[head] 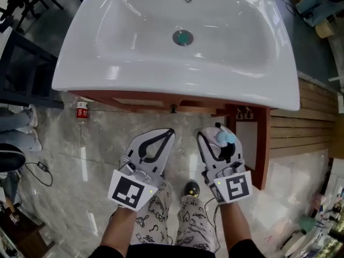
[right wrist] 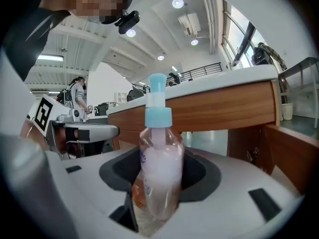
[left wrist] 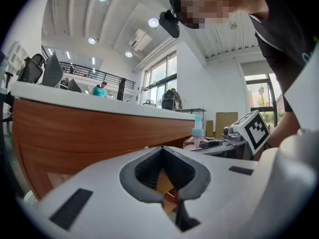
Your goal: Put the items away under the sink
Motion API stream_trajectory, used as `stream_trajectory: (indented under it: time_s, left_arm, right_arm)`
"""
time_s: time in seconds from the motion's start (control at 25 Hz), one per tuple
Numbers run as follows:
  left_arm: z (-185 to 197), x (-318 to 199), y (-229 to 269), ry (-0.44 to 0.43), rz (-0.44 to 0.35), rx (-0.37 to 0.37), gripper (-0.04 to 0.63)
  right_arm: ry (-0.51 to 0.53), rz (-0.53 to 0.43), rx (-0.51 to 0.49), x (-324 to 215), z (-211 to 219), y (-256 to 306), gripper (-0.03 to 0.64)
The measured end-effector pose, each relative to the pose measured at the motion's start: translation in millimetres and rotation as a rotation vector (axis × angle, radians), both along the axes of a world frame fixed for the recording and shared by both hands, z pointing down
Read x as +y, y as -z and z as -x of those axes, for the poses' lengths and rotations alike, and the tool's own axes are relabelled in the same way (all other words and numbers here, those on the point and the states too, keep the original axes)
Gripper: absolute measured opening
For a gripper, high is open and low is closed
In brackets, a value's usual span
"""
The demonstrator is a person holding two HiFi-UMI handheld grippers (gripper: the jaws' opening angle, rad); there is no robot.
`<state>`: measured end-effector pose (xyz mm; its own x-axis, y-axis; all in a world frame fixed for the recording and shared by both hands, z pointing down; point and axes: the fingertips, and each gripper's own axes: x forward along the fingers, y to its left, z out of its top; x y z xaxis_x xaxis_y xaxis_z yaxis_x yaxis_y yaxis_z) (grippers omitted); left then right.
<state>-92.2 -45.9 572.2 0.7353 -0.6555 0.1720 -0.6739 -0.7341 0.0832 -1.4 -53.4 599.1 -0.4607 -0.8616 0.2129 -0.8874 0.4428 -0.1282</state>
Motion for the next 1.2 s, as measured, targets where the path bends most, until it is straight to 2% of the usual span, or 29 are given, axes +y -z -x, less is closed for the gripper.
stream_trajectory:
  time_s: [0.2, 0.36, 0.8, 1.12, 1.2]
  left_arm:
    - [-3.6, -0.5, -42.4, 0.038, -0.012, 0.009, 0.004]
    - [-8.9, -1.3, -68.4, 0.026, -0.045, 0.019, 0.004]
    - [-18.9, -7.5, -105.5, -0.042, -0.152, -0.003, 0.004]
    - [-22.4, -3.0, -133.6, -0.063, -0.202, 0.015, 0.005]
    - [-20.0, -1.5, -135.4, -0.063, -0.235, -0.007, 0.005]
  right_arm:
    - [0.03, -0.049, -0.014, -8.3, -2.0, -27.8, 0.219]
    - [0.029, -0.082, -0.021, -12.5, -3.4, -50.0, 0.219]
    - [0.101, -0.165, 0.021, -30.6, 3.6, -92.4, 0.219]
    - [0.115, -0.179, 0.01, -39.3, 0.4, -121.9, 0.219]
    - [0.116, -0.19, 0.025, -42.4, 2.2, -126.2, 0.219]
